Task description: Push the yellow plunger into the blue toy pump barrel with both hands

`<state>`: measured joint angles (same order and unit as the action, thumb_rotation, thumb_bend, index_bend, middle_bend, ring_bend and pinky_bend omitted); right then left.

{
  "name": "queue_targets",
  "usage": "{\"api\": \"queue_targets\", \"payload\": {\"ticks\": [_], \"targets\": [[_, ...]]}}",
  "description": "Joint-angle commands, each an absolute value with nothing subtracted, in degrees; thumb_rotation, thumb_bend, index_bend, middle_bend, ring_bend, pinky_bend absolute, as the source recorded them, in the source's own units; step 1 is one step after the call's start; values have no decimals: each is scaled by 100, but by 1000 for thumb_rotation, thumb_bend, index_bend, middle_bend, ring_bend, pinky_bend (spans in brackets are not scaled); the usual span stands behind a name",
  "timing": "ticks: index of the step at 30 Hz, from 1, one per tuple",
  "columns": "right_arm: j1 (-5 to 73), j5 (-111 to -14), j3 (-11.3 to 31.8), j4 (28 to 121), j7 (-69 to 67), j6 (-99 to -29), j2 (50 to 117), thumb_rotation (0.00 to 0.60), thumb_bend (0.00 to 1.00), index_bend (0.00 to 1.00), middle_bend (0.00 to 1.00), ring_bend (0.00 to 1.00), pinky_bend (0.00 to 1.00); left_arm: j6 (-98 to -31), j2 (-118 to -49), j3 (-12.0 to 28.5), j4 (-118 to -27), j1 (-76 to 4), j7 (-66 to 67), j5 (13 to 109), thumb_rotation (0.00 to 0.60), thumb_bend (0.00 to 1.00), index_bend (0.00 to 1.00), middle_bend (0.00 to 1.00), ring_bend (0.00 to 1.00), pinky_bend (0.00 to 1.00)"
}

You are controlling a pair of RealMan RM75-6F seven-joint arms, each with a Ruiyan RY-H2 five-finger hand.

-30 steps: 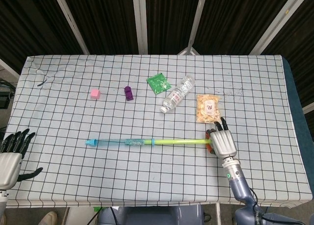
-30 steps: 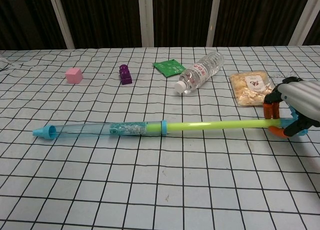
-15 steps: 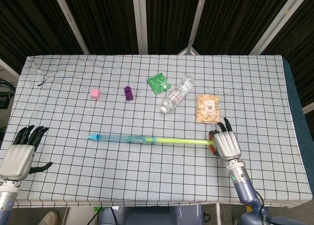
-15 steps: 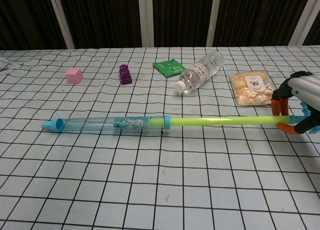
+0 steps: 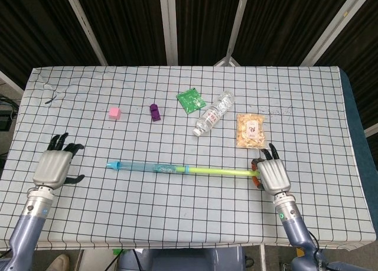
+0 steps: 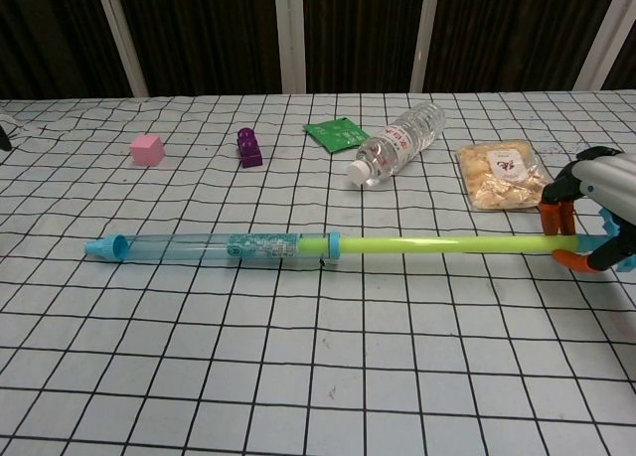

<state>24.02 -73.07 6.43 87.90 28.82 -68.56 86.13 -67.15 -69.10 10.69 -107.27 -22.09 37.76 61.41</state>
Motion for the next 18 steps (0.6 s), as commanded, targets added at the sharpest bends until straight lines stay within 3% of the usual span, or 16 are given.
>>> {"api": "queue_targets", "payload": {"ticks": [1, 18], "targets": [[2406, -7308, 640, 8804, 2895, -6858, 8597, 600, 414, 740, 558, 183, 0, -6460, -7283, 1185, -10545, -2615, 4268, 5644, 600, 274, 289, 302, 0, 0], [2410, -7284, 587, 8826, 2962, -6847, 8574, 600, 415, 748, 564, 183, 0, -6336, -8523, 1020, -9886, -3550, 5337, 4811, 600, 330, 365, 380, 35, 0]]}}
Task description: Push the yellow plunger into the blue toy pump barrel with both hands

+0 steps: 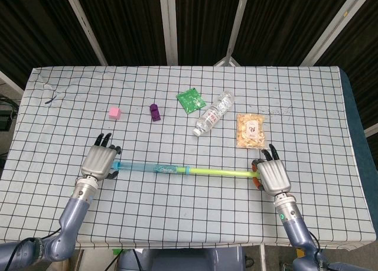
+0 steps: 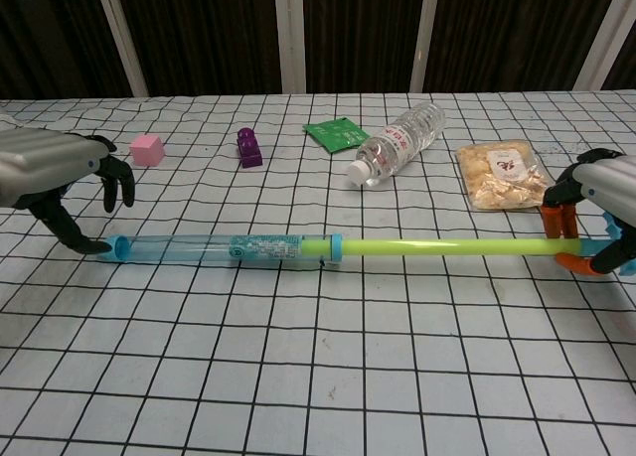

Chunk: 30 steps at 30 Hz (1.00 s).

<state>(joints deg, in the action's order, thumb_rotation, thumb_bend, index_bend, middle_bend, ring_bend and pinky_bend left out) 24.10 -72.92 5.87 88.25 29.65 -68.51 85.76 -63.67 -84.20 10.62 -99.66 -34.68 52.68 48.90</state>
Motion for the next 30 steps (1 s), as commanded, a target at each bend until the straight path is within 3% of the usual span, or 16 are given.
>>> {"api": "queue_targets", "payload": {"ticks": [1, 30], "targets": [[2410, -7280, 586, 8825, 2961, -6846, 8571, 600, 416, 749, 565, 183, 0, -6339, -8564, 1003, -9850, -3584, 5377, 4787, 600, 333, 365, 379, 35, 0], [2416, -7232, 590, 8770, 2843, -6815, 8506, 600, 417, 758, 572, 183, 0, -6650, -9209, 773, -9384, -3988, 5587, 4405, 600, 401, 457, 428, 54, 0]]}}
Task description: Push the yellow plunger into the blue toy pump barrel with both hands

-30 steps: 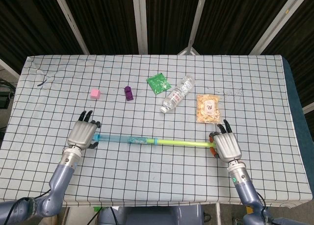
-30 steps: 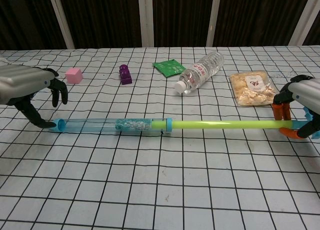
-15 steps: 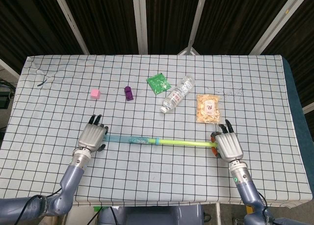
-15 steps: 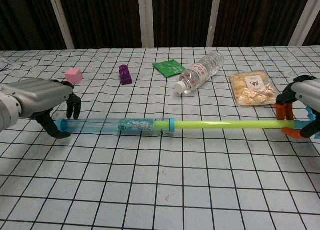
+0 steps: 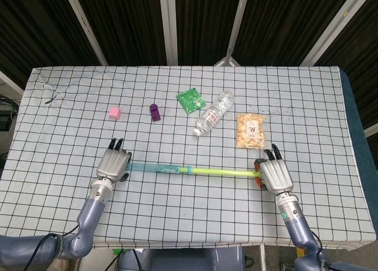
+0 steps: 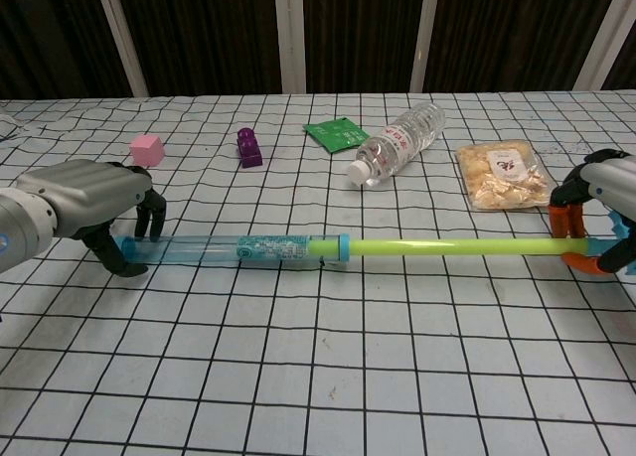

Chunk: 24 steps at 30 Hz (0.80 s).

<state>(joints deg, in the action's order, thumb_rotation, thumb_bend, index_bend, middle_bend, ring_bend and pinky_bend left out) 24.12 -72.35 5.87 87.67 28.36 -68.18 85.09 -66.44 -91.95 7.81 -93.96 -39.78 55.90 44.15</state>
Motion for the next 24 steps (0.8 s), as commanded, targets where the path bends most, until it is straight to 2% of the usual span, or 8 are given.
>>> {"api": "queue_targets", "payload": {"ticks": [1, 10, 24], "targets": [[2419, -7230, 589, 8775, 2853, -6814, 8502, 600, 417, 758, 572, 183, 0, -6656, -9223, 765, -9374, -3997, 5576, 4399, 600, 416, 465, 439, 60, 0], [2413, -7202, 584, 8821, 2871, -6826, 8505, 600, 420, 761, 574, 183, 0, -6742, -9263, 694, -9309, -4005, 5461, 4447, 600, 521, 505, 550, 90, 0], [2404, -7236, 585, 9086, 2962, -6917, 8415, 600, 426, 763, 576, 183, 0, -6868, -8945, 622, -9561, -4001, 5342, 4684, 600, 529, 515, 566, 91, 0]]}}
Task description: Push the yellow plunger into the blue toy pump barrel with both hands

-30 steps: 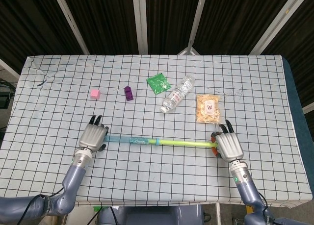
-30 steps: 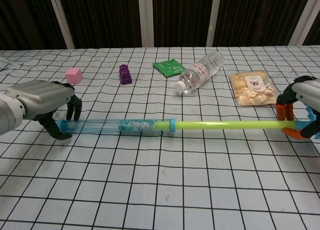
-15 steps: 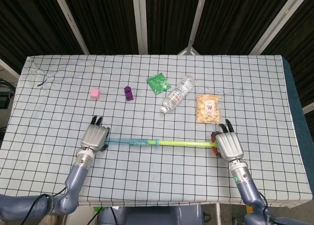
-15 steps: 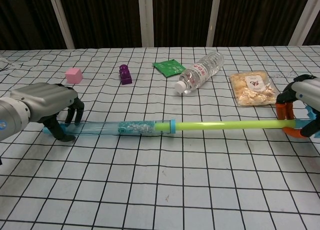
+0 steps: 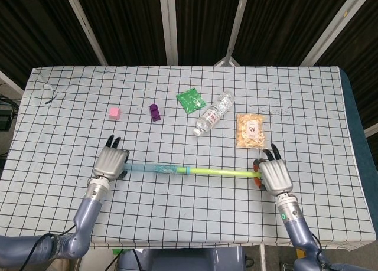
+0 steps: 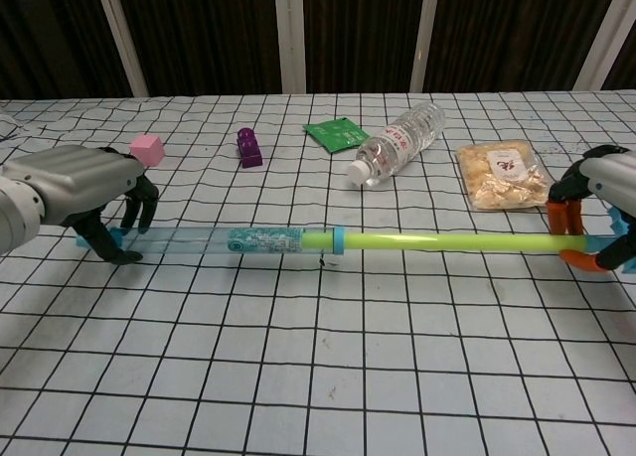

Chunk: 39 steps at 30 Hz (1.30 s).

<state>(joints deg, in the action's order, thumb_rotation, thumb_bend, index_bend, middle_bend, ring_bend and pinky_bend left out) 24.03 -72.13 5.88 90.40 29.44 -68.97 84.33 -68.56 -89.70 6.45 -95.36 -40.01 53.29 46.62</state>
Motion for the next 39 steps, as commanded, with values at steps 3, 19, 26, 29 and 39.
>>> {"api": "queue_targets", "payload": {"ticks": [3, 19, 26, 29, 39], "targets": [[2406, -7291, 581, 9216, 3011, -6963, 8378, 600, 428, 766, 578, 183, 0, -6906, -8876, 569, -9658, -3991, 5347, 4767, 600, 539, 517, 567, 91, 0], [2418, -7416, 484, 9660, 3405, -7076, 8401, 600, 430, 766, 578, 183, 0, -7136, -8713, 538, -10257, -4009, 5435, 4863, 600, 542, 518, 567, 91, 0], [2474, -7383, 510, 9709, 3571, -7057, 8515, 600, 430, 766, 578, 183, 0, -7220, -8728, 492, -10372, -4008, 5488, 4849, 600, 542, 518, 568, 91, 0], [2528, -7315, 554, 9704, 3676, -7020, 8612, 600, 430, 766, 578, 183, 0, -7261, -8726, 507, -10421, -4016, 5495, 4846, 600, 542, 521, 570, 99, 0], [2642, -7201, 591, 9727, 3973, -7001, 8937, 600, 430, 766, 578, 183, 0, -7277, -8677, 514, -10541, -4046, 5483, 4826, 600, 542, 526, 573, 108, 0]]}}
